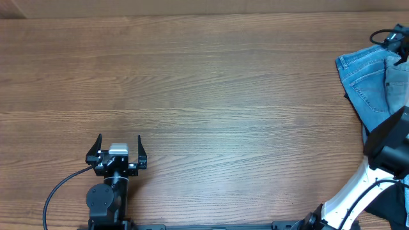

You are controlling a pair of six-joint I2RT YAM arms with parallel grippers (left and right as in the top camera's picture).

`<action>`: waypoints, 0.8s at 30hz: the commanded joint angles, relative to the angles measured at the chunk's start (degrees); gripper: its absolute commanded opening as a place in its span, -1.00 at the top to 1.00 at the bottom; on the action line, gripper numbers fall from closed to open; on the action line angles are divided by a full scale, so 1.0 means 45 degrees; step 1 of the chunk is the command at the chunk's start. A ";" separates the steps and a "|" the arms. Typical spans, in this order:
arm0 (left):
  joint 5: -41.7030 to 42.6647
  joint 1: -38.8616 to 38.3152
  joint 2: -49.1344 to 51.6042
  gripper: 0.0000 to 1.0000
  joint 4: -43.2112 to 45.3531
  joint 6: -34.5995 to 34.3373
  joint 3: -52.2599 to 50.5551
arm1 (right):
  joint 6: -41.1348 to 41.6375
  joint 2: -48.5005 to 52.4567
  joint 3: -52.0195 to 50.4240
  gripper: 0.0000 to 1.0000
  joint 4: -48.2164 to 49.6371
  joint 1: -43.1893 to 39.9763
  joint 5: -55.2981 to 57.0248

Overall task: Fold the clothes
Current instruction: 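Lower the right gripper onto the jeans and pinch the waistband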

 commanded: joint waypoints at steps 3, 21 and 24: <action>-0.0117 -0.0078 -0.0019 -1.00 0.0024 0.0238 -0.0019 | -0.0078 0.1443 0.0170 -0.84 0.0102 -0.0063 -0.0034; -0.0117 -0.0078 -0.0019 -1.00 0.0024 0.0238 -0.0015 | 0.0068 0.2297 0.0160 -0.21 0.0325 -0.0146 -0.0131; -0.0117 -0.0078 -0.0019 -1.00 0.0024 0.0238 -0.0019 | 0.0107 0.2302 0.0160 -0.15 0.0554 -0.0189 -0.0131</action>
